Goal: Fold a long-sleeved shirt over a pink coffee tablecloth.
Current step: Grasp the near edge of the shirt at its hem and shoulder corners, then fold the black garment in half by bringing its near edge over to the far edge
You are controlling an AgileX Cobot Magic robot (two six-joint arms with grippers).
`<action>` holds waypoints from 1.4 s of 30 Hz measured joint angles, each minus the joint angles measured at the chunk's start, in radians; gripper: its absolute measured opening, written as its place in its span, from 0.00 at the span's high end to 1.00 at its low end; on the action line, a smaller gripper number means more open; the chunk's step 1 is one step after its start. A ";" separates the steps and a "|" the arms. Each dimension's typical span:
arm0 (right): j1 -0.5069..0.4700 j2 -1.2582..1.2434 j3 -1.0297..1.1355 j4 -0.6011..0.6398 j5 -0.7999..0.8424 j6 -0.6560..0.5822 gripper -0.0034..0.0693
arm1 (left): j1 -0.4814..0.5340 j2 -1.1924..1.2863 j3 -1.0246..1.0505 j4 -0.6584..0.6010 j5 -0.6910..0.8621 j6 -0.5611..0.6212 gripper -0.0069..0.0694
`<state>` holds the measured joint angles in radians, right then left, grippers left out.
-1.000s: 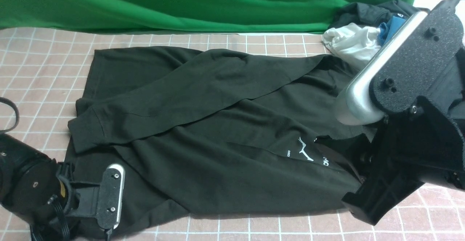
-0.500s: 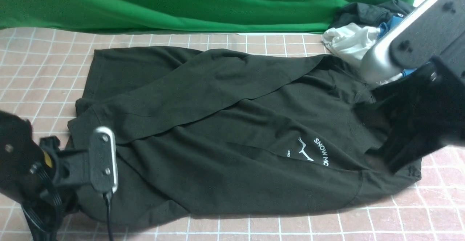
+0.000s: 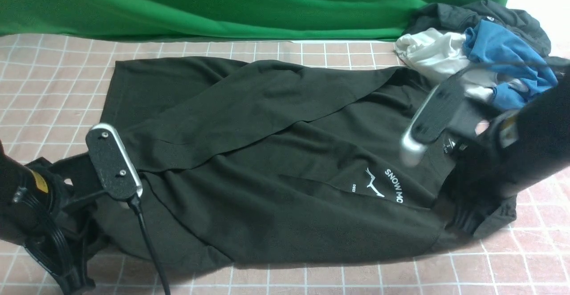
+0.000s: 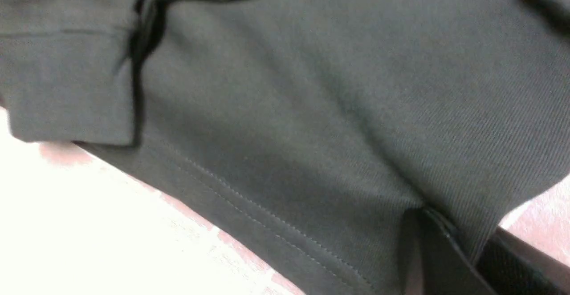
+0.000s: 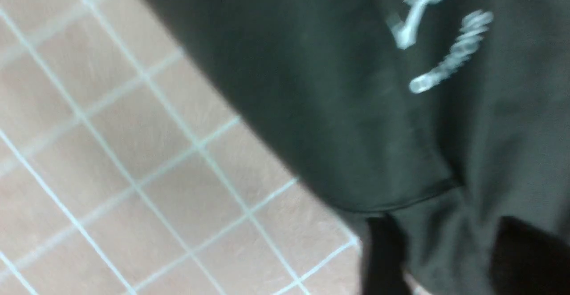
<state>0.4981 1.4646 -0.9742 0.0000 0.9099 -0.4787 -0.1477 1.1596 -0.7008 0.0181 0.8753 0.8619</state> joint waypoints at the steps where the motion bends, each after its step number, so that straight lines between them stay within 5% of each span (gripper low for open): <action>1: 0.000 0.026 0.021 -0.019 -0.018 -0.009 0.38 | 0.000 -0.010 0.000 -0.007 -0.006 0.000 0.87; 9: 0.000 0.106 0.221 -0.096 -0.295 -0.089 0.30 | 0.000 -0.086 0.000 -0.018 -0.062 -0.053 0.87; 16: -0.001 0.142 0.249 -0.129 -0.373 -0.105 0.31 | 0.000 -0.088 0.000 -0.018 -0.065 -0.057 0.87; 25: 0.001 0.165 0.242 -0.149 -0.385 -0.080 0.58 | 0.000 -0.090 0.000 -0.018 -0.033 -0.083 0.87; 31: 0.002 0.106 0.189 -0.185 -0.253 0.026 0.89 | 0.000 -0.171 0.000 -0.018 0.000 -0.087 0.87; 36: 0.002 -0.018 0.175 -0.155 -0.081 0.109 0.91 | 0.000 -0.252 0.000 -0.018 0.077 -0.132 0.87; 42: 0.002 -0.138 0.229 0.022 0.182 0.161 0.91 | 0.000 -0.349 0.000 -0.013 0.318 -0.199 0.87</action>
<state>0.4999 1.3265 -0.7448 0.0220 1.0915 -0.3173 -0.1477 0.8109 -0.7008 0.0054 1.1936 0.6630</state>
